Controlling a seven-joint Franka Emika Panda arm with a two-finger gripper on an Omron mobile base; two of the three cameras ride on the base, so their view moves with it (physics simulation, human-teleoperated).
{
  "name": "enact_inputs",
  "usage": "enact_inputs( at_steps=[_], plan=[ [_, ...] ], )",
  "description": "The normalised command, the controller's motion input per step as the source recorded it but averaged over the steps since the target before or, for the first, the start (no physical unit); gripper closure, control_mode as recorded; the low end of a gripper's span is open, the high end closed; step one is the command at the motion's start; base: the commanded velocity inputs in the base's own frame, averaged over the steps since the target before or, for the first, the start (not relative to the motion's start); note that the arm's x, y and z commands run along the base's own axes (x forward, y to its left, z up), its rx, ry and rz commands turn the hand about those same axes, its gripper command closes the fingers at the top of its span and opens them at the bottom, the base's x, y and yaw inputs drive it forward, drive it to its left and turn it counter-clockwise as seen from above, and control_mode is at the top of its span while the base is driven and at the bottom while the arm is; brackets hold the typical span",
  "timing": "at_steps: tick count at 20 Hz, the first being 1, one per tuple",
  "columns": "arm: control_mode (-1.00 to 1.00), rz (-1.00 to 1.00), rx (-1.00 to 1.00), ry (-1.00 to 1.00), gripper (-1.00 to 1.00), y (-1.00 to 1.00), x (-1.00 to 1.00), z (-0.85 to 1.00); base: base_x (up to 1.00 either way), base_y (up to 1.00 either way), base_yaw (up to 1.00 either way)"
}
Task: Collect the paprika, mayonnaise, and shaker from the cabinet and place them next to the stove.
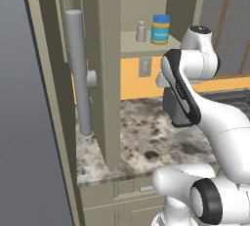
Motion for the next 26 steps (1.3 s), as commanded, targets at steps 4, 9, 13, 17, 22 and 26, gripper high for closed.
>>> enact_inputs(
  at_steps=[4, 9, 13, 17, 22, 26],
  plan=[
    [-1.00, 0.00, 0.00, -0.11, -1.00, 0.00, -0.23, 0.03, 0.00, 0.00, 0.00],
    [-1.00, 0.02, 0.01, -0.43, -1.00, -0.02, -0.51, 0.64, 0.00, 0.00, 0.00],
    [-1.00, 0.00, 0.01, -0.48, -1.00, 0.00, -0.18, 0.87, 0.00, 0.00, 0.00],
    [-1.00, 0.02, 0.02, -0.44, -1.00, 0.11, -0.03, 0.73, 0.00, 0.00, 0.00],
    [-1.00, 0.31, 0.08, -0.32, -1.00, 0.40, 0.00, 0.31, 0.00, 0.00, 0.00],
    [-1.00, 0.35, 0.06, -0.21, -1.00, 0.55, 0.03, 0.32, 0.00, 0.00, 0.00]
  ],
)
